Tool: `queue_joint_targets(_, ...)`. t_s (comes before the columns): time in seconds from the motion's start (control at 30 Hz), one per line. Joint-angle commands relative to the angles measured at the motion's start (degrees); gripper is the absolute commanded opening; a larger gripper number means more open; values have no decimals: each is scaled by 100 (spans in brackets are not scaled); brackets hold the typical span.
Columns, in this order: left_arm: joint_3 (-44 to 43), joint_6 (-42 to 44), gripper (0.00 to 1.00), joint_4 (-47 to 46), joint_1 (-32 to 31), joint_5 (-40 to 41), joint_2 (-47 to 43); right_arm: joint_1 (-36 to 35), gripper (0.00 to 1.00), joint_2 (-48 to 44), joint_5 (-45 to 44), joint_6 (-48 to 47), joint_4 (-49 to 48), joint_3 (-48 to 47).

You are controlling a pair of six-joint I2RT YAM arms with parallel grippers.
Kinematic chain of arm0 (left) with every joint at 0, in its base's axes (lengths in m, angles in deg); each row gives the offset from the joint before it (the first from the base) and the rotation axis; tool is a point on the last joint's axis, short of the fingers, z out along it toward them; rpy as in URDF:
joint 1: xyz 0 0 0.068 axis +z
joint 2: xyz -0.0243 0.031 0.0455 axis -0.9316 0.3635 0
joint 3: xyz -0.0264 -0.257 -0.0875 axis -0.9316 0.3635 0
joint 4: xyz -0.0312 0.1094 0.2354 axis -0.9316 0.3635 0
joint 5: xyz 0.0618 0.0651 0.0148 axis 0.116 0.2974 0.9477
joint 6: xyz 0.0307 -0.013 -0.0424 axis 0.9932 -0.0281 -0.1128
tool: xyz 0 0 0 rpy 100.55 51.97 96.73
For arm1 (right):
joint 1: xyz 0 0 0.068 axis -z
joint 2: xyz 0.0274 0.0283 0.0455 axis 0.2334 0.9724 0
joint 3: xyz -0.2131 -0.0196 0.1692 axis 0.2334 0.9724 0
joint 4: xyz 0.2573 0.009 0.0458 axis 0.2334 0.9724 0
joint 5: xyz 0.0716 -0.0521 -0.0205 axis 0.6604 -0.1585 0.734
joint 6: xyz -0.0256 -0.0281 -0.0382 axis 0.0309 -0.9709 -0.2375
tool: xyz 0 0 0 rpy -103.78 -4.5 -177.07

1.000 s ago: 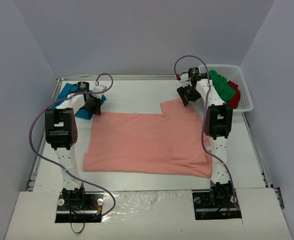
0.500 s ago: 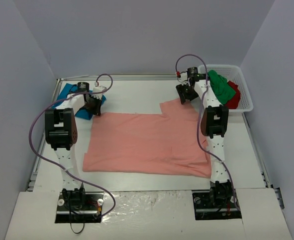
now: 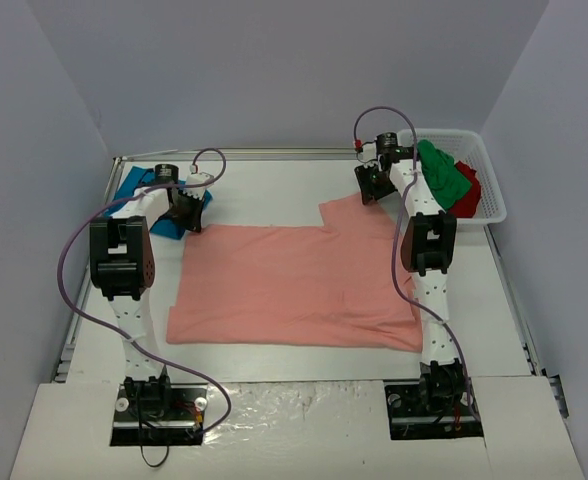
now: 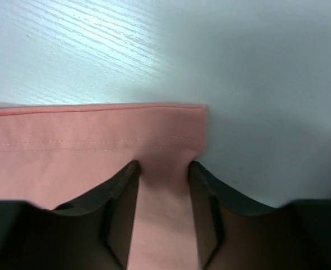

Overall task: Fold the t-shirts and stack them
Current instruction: Grap the side of the flattened tshirt furthest away from the robot with both arms

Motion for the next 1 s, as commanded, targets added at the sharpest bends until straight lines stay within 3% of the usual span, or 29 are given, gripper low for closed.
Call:
queue_joint_targets(0.0,80,62,3,410,-29,-58,-201,53,33,422,234,46,267,8)
queue_joint_targets(0.13,18,114,2,506,-29,-103,-121,114,19,475,252,11,311,43)
queue_joint_targets(0.27,80,167,2,515,-29,-199,-139,132,18,467,129,-24,311,52)
queue_joint_targets(0.37,106,176,2,541,-212,-190,-165,114,1,449,111,-68,319,105)
queue_joint_targets(0.97,-8,237,3,603,-319,73,-1149,-114,0,-1747,-91,-446,302,1291)
